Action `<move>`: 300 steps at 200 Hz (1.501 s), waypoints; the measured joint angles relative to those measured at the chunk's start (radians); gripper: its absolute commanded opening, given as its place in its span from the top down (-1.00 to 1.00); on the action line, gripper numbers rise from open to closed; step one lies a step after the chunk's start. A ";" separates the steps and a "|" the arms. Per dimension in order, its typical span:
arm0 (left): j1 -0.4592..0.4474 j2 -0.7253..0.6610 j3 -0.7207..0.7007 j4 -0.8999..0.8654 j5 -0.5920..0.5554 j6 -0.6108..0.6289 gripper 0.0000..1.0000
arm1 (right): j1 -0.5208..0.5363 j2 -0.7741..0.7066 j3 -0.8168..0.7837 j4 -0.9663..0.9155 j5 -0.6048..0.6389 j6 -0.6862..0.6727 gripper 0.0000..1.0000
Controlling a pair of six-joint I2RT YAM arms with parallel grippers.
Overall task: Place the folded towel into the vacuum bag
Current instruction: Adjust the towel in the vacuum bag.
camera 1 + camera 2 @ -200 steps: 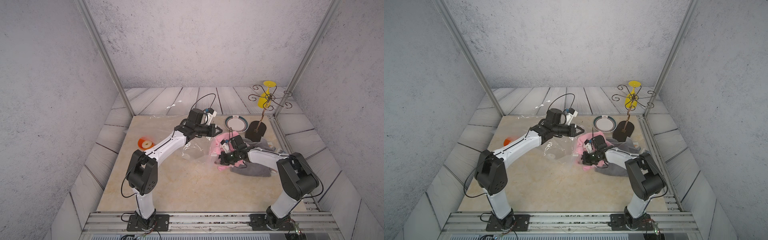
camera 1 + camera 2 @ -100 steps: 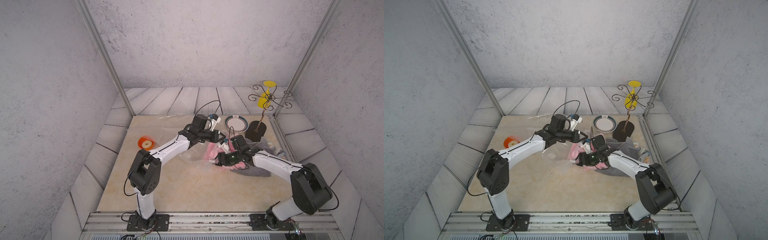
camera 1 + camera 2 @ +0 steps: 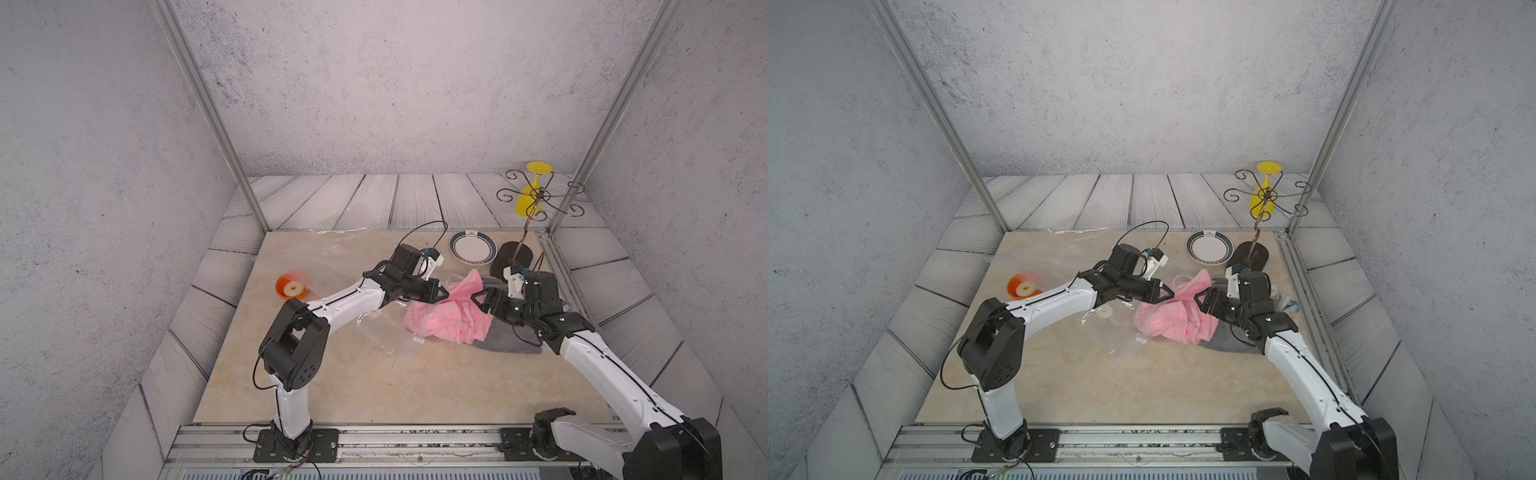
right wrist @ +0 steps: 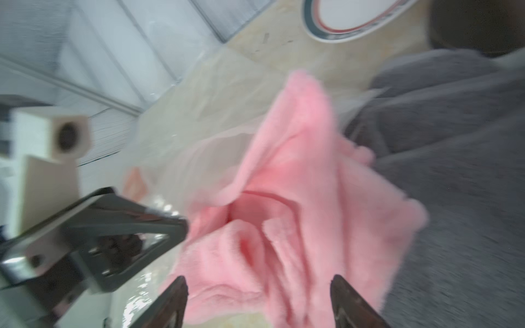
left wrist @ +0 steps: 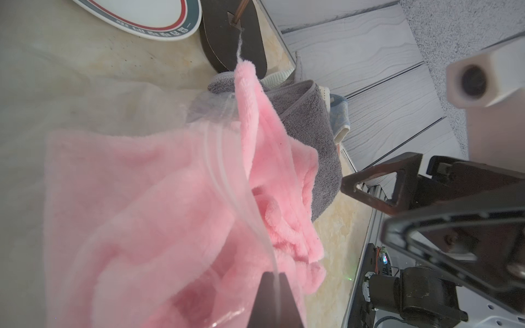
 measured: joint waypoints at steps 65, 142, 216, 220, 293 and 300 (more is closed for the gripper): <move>0.000 0.000 0.006 0.000 0.010 0.001 1.00 | -0.003 0.137 -0.177 0.160 -0.046 0.013 -0.26; 0.000 0.047 0.090 0.053 0.095 -0.003 1.00 | 0.148 0.315 -0.140 0.613 -0.374 0.071 -0.21; 0.039 -0.046 0.019 0.111 0.174 0.018 1.00 | 0.151 0.477 -0.085 0.829 -0.451 0.183 -0.75; 0.041 -0.055 0.014 0.112 0.174 0.018 1.00 | 0.151 0.474 -0.082 0.819 -0.448 0.184 -0.77; 0.060 -0.078 -0.042 0.126 0.086 -0.049 1.00 | 0.123 0.150 -0.016 0.389 -0.224 -0.028 -0.77; 0.061 -0.076 -0.046 0.125 0.085 -0.056 1.00 | 0.112 0.122 -0.011 0.357 -0.190 -0.042 -0.74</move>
